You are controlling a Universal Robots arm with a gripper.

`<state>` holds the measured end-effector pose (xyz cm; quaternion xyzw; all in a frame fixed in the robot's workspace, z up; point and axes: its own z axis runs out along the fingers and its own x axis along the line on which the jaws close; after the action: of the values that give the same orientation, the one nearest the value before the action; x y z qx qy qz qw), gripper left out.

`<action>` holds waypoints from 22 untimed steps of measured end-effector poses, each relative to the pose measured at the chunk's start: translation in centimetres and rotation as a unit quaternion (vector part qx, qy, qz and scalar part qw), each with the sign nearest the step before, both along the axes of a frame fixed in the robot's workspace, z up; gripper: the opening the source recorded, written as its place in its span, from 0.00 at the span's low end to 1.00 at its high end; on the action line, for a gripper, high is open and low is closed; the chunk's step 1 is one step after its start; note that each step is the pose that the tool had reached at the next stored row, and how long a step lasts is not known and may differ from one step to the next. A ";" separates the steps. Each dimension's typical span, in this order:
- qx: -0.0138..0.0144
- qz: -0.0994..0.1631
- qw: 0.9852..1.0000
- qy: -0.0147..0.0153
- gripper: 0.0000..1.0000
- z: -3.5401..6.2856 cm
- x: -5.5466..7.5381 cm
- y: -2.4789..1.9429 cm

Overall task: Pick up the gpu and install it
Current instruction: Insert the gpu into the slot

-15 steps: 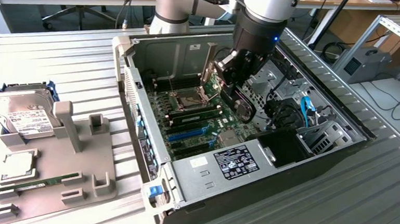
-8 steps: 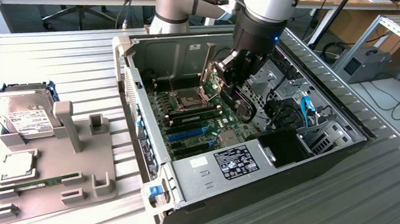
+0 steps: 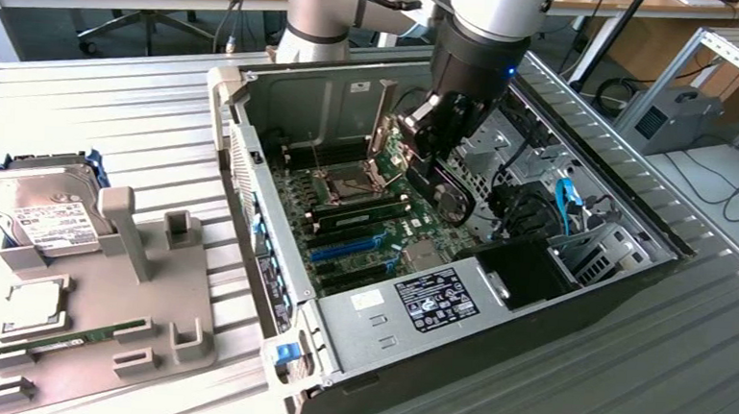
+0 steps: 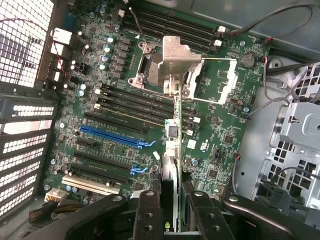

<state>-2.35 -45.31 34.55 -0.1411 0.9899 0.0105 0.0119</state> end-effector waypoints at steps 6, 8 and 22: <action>0.000 0.010 1.000 0.000 0.26 0.00 0.0 0.00; 0.000 0.012 1.000 0.000 0.26 0.00 0.0 0.00; 0.000 0.042 0.999 0.000 0.26 0.00 0.0 0.00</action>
<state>-2.35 -45.31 34.55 -0.1828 0.9830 0.0110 0.0114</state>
